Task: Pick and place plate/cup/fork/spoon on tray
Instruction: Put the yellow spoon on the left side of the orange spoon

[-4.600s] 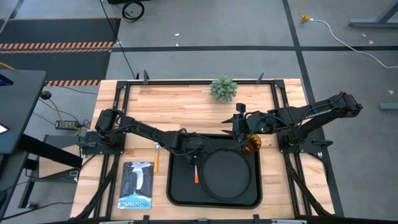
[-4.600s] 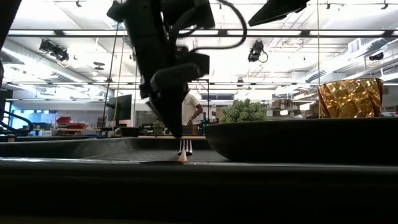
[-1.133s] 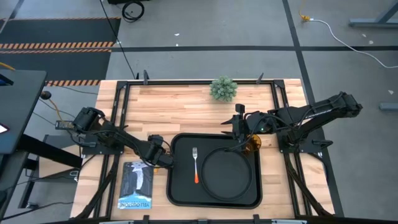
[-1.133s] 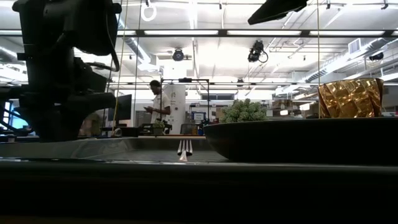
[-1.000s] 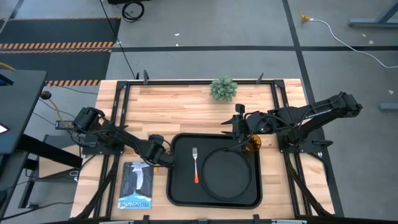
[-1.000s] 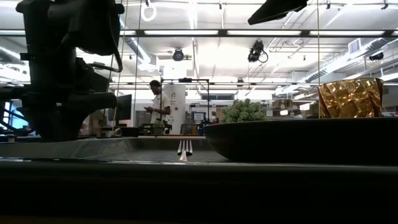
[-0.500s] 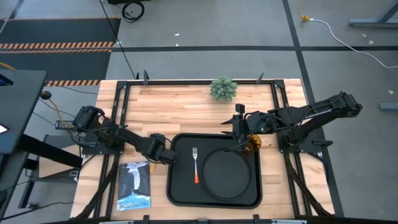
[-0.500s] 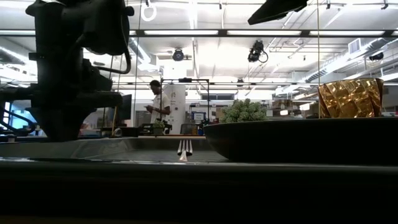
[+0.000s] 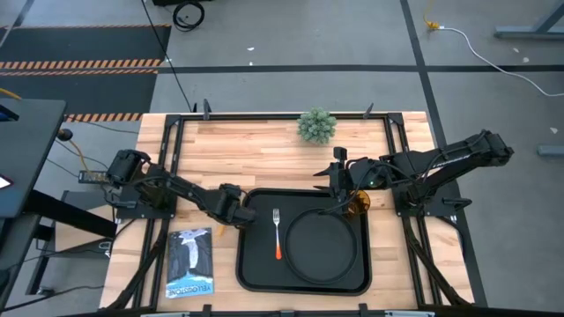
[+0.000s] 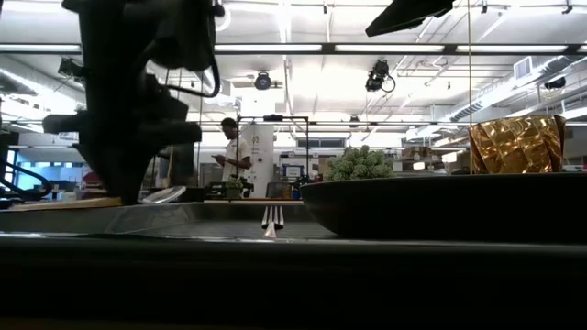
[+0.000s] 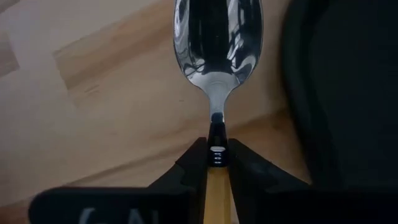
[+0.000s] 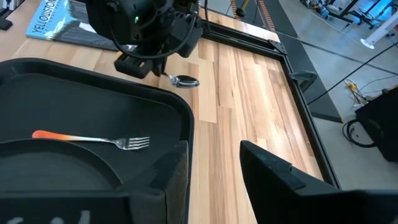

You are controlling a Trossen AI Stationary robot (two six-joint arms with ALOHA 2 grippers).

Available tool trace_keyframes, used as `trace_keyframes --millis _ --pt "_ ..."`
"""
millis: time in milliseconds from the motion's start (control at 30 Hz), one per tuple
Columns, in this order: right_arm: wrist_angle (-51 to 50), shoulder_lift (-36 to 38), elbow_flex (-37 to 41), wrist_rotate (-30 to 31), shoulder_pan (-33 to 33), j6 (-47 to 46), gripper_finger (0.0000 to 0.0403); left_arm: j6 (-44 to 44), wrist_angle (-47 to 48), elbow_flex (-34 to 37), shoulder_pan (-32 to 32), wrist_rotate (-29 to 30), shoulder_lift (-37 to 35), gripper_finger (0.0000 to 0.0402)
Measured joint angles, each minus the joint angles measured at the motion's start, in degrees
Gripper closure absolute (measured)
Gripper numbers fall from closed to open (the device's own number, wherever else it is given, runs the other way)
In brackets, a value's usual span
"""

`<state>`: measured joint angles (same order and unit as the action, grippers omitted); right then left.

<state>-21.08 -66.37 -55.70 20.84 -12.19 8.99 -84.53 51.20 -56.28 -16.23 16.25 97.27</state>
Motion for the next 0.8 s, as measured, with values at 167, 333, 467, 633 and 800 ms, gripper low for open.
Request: trace_keyframes --millis 167,333,467,633,800 --pt "-0.07 0.00 0.00 0.00 -0.02 0.00 0.0250 2.39 0.17 -3.41 0.35 0.17 -0.02 0.0345" --pt "-0.07 0.00 0.00 0.00 -0.02 0.08 0.0250 2.66 0.31 -6.58 0.31 1.68 -0.09 0.0344" --pt "-0.07 0.00 0.00 0.00 0.00 0.15 0.0250 2.37 -4.14 -7.77 -0.06 2.70 -0.20 0.0344" --pt "-0.21 0.00 0.00 0.00 -0.01 0.13 0.0250 1.08 -13.79 -7.84 -1.32 3.63 1.42 0.0343" --pt "-1.91 0.00 0.00 0.02 -0.02 0.04 0.0250 -1.41 -22.11 -7.84 -2.96 4.52 4.27 0.0343"
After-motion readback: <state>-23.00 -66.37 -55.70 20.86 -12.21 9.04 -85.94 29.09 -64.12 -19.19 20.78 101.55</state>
